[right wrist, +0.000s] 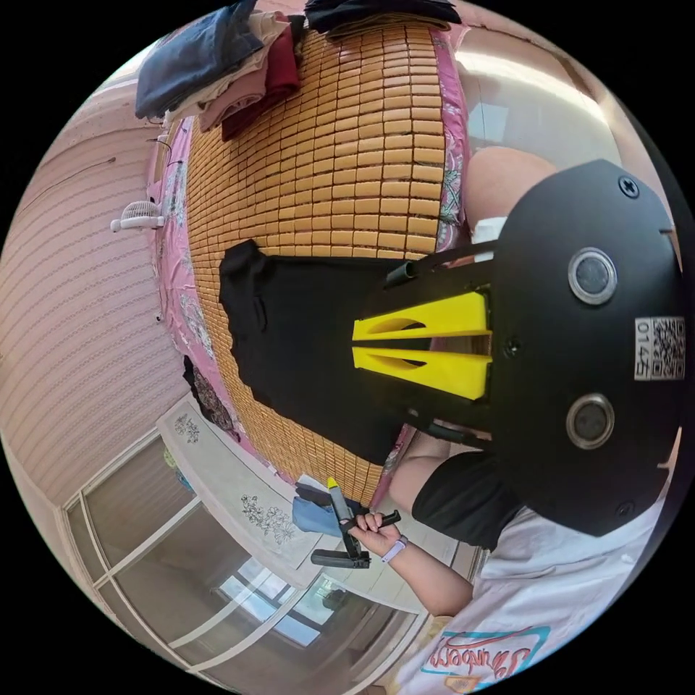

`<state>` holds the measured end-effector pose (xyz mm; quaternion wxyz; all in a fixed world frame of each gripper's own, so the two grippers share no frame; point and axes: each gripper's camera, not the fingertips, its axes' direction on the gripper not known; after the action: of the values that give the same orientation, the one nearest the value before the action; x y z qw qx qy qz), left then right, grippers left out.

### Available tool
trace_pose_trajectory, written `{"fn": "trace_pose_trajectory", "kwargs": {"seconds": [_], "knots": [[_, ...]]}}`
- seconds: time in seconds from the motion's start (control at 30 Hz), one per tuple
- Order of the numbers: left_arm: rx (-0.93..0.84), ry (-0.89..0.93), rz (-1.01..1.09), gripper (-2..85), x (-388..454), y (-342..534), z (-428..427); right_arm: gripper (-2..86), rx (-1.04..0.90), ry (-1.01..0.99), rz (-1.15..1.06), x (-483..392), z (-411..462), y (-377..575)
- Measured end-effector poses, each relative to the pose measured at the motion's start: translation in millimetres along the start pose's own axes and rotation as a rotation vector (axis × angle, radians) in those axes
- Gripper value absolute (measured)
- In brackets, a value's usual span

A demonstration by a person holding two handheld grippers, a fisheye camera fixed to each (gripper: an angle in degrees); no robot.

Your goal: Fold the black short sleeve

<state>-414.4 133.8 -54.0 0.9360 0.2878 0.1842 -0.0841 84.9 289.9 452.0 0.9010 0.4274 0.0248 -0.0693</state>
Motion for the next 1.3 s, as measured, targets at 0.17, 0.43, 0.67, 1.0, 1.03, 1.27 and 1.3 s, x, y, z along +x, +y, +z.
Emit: {"fn": "trace_pose_trajectory", "kwargs": {"seconds": [0.17, 0.43, 0.67, 1.0, 1.03, 1.27, 1.3], "knots": [[0.044, 0.032, -0.076, -1.0, -43.6, -28.2, 3.7, 2.5, -0.086, -0.032, -0.126, -49.5, 41.4, -55.7], [0.092, 0.080, -0.176, -0.5, -107.5, -115.5, 40.2, 6.8, -0.260, 0.062, -0.444, -156.0, 153.7, -213.6], [0.046, 0.085, -0.197, 6.4, -137.4, -181.2, 84.0, 7.5, -0.376, 0.064, -0.581, -235.5, 285.7, -352.2], [-0.021, 0.013, -0.099, 2.4, -138.1, -211.1, 127.5, 9.2, -0.420, 0.228, -0.615, -273.1, 406.7, -405.5], [-0.025, 0.012, -0.091, 0.9, -136.6, -212.2, 128.6, 7.9, -0.395, 0.207, -0.605, -271.6, 404.8, -406.1], [0.050, -0.026, 0.011, -0.1, -113.4, -213.3, 122.2, 0.3, -0.313, 0.063, -0.471, -231.5, 377.6, -414.8], [0.109, -0.038, 0.083, 0.7, -101.1, -210.1, 114.4, 0.3, -0.257, -0.005, -0.425, -219.0, 358.3, -416.1]]}}
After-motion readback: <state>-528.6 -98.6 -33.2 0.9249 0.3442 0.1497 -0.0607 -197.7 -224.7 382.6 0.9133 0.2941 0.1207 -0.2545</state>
